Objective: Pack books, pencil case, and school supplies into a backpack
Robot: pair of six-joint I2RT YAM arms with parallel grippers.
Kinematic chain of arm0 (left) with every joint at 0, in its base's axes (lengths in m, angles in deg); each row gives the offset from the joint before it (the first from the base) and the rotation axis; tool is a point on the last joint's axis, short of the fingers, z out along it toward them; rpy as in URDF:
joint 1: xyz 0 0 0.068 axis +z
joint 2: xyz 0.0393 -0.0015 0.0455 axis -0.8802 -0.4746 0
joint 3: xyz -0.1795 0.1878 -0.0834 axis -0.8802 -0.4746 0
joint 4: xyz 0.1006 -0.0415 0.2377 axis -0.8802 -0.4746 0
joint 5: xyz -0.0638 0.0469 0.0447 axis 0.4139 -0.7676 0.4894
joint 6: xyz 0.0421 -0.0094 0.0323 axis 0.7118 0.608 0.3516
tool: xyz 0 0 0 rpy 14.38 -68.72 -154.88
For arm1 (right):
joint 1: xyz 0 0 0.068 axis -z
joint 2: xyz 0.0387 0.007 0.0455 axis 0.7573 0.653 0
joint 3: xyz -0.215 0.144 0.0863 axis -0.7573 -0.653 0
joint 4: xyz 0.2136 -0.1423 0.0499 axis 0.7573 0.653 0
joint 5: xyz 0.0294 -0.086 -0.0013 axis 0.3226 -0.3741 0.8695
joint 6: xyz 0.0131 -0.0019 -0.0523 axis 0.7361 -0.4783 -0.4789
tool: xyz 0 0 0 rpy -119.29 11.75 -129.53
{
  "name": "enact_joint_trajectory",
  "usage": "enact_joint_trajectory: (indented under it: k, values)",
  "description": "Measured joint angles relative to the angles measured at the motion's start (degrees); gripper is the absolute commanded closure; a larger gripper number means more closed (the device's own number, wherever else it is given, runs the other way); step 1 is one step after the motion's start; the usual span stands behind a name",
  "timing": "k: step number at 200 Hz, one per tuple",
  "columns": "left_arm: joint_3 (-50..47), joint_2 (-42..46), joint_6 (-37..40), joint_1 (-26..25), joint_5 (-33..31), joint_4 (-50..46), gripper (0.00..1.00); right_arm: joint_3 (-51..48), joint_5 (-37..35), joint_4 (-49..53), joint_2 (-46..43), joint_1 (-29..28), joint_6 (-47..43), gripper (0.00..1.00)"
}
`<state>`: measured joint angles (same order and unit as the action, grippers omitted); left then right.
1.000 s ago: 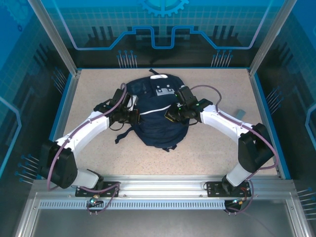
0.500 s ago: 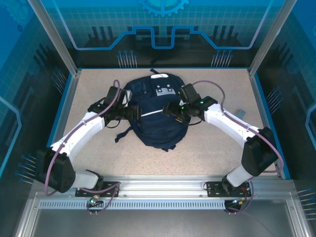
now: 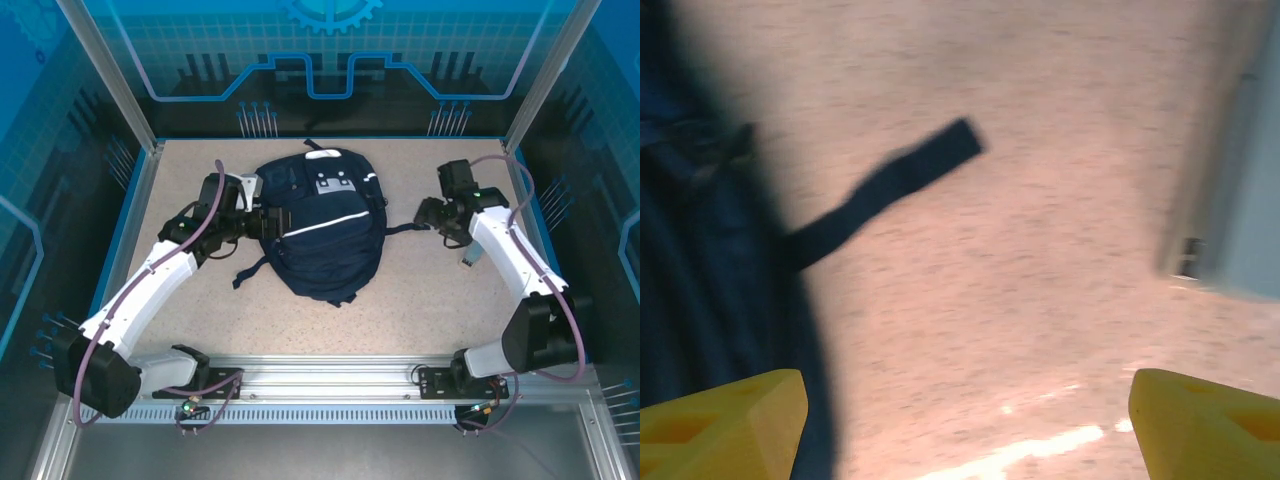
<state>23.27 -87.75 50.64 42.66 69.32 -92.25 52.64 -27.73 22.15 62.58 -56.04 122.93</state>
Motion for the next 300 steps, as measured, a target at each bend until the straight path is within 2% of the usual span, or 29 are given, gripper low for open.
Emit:
enact_joint_trajectory:
  k: [45, 87, 116, 151, 176, 201, 249, 300]
  values:
    - [-0.4, 0.0, 0.0, 0.0, -0.3, 0.3, 0.01, 0.2, -2.1, 3.0, 7.1, 10.9, -0.6, 0.16]
    - [-0.4, 0.2, 0.0, 0.0, -0.8, 0.2, 0.01, 6.5, -0.6, 4.1, 19.4, 15.8, -4.0, 0.18]
    - [-0.6, 0.5, 0.0, 0.0, -0.8, 0.0, 0.01, 9.6, 0.9, 4.7, 23.4, 18.7, -6.4, 0.2]
    - [-0.7, 0.5, 0.0, 0.0, -0.8, -0.1, 0.01, 13.8, 3.1, 5.2, 27.7, 21.7, -9.6, 0.35]
    - [-0.7, 0.6, 0.0, 0.0, -0.8, -0.1, 0.01, 16.0, 5.6, 5.1, 30.6, 23.5, -11.1, 0.37]
    - [-0.7, 0.7, -0.2, 0.0, -0.8, -0.2, 0.01, 16.1, 7.8, 5.2, 31.3, 24.3, -12.3, 0.44]
    - [-0.7, 0.7, -0.2, 0.0, -0.8, -0.5, 0.01, 16.0, 9.2, 5.2, 31.3, 24.3, -13.4, 0.73]
    - [-0.7, 0.7, -0.2, 0.0, -0.7, -1.5, 0.01, 13.3, 9.1, 4.6, 28.6, 24.0, -13.4, 0.78]
